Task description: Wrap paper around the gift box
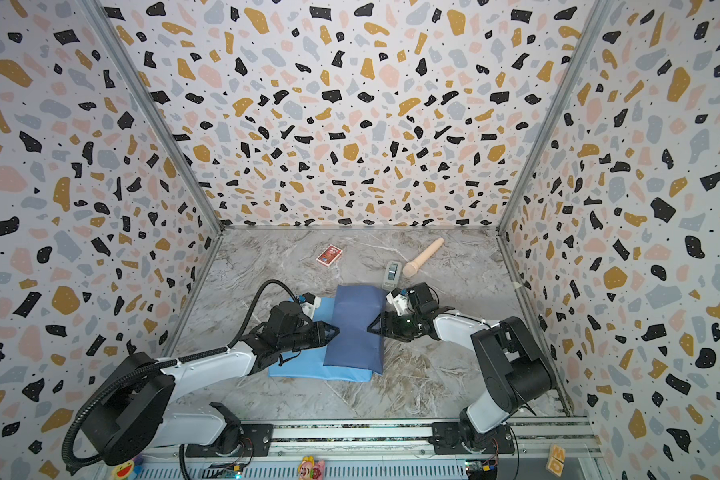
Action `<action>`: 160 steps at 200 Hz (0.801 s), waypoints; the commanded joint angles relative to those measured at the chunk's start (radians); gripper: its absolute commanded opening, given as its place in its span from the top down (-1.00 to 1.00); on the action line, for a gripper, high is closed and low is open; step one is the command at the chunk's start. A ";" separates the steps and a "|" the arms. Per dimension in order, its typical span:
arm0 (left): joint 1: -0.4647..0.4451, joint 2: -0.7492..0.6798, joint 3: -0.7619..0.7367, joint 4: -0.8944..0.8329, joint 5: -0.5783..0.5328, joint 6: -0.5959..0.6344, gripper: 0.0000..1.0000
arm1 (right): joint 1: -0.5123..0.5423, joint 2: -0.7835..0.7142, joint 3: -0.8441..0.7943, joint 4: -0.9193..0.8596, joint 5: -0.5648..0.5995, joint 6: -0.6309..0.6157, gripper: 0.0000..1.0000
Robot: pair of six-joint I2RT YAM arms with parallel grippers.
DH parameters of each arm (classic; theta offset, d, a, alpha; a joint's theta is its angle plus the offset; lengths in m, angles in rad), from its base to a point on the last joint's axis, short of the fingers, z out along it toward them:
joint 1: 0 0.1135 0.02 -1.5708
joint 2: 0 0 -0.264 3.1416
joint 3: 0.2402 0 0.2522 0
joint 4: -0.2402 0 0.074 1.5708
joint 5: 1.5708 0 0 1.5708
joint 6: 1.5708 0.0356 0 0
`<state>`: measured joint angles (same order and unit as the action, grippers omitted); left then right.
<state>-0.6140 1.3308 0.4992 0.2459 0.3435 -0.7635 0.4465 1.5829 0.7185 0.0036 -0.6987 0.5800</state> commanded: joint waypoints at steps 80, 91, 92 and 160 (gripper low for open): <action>0.015 0.093 0.171 -0.118 0.018 0.028 -0.49 | 0.007 0.053 -0.039 -0.102 0.087 -0.045 -0.61; 0.017 0.119 0.182 -0.119 0.017 0.035 -0.50 | 0.006 0.054 -0.037 -0.105 0.088 -0.048 -0.61; 0.017 0.121 0.182 -0.120 0.017 0.035 -0.51 | 0.007 0.055 -0.037 -0.106 0.089 -0.048 -0.61; 0.019 0.144 0.107 -0.168 -0.029 0.101 0.05 | -0.013 0.025 0.065 -0.183 0.075 -0.092 -0.67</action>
<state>-0.6003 1.4769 0.6640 0.1291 0.3485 -0.7059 0.4431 1.5936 0.7483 -0.0326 -0.7025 0.5369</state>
